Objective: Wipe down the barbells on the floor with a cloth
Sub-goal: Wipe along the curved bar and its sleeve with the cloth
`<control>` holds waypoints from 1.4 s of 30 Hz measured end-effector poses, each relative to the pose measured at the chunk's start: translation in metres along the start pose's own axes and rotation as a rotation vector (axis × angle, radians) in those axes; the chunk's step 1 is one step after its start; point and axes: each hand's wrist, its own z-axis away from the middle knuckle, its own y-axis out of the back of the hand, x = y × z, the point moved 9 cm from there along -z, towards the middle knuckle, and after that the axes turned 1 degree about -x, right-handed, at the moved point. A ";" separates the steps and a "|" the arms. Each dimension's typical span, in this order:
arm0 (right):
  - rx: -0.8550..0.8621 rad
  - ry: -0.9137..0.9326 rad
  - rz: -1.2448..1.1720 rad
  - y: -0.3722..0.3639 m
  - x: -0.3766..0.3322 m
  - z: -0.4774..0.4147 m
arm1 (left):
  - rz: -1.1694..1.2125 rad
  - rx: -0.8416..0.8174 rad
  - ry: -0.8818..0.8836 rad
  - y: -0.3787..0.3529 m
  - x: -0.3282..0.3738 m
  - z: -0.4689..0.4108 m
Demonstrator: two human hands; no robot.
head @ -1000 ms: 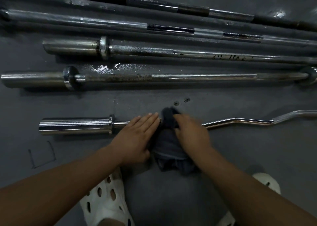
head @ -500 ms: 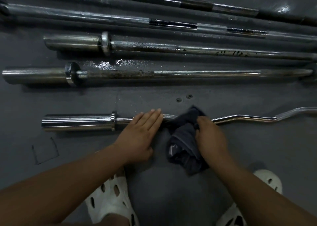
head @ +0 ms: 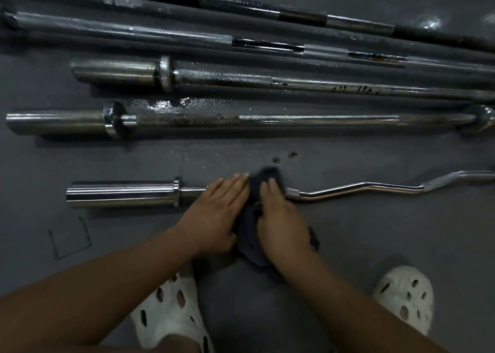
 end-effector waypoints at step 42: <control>0.110 -0.057 -0.063 0.012 0.019 -0.017 | 0.106 0.108 0.095 0.005 -0.016 0.038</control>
